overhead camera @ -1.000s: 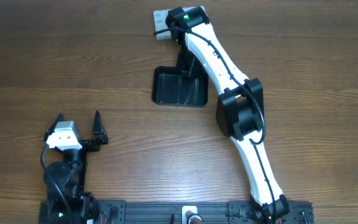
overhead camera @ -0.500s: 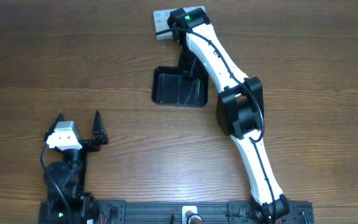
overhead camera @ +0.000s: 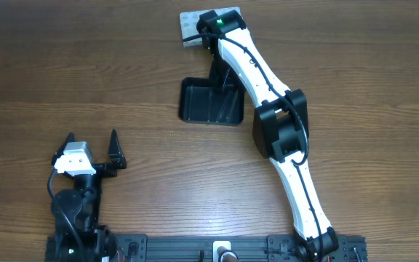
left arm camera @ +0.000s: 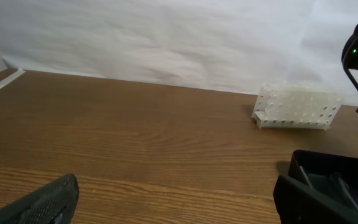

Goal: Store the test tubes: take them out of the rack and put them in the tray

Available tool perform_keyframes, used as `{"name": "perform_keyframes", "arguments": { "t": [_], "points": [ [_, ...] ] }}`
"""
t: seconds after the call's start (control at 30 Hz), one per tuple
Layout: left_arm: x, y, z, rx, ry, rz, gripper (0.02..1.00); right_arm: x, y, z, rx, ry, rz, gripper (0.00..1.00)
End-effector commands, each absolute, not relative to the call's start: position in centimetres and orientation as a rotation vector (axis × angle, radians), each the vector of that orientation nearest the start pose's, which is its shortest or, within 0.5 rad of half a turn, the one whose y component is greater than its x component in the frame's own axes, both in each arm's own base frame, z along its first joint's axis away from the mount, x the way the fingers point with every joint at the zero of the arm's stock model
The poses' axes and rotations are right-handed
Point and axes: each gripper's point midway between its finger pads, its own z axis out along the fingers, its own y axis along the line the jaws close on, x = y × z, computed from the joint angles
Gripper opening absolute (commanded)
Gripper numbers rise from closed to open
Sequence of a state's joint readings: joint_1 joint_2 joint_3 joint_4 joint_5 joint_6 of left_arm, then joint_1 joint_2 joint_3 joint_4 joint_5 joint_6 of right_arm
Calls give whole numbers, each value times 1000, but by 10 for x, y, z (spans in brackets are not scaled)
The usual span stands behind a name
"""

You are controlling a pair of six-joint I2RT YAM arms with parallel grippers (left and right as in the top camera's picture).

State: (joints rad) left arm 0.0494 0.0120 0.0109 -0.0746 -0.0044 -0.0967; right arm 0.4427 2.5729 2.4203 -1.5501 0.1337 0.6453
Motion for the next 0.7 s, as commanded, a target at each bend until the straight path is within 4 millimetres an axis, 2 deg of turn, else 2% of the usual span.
{"name": "perform_keyframes", "arguments": {
  "t": [0.03,0.17,0.37,0.7],
  "points": [
    [246,14,157,-117,1642,-16,996,425,169,29,317,3167,-345,621],
    [246,14,157,-117,1641,-16,998,423,170,34,317,3170,-340,772],
    [246,14,157,-117,1641,-16,998,427,172,55,260,3155,-289,847],
    [246,14,157,-117,1641,-16,998,445,181,139,107,2989,-89,890]
  ]
}}
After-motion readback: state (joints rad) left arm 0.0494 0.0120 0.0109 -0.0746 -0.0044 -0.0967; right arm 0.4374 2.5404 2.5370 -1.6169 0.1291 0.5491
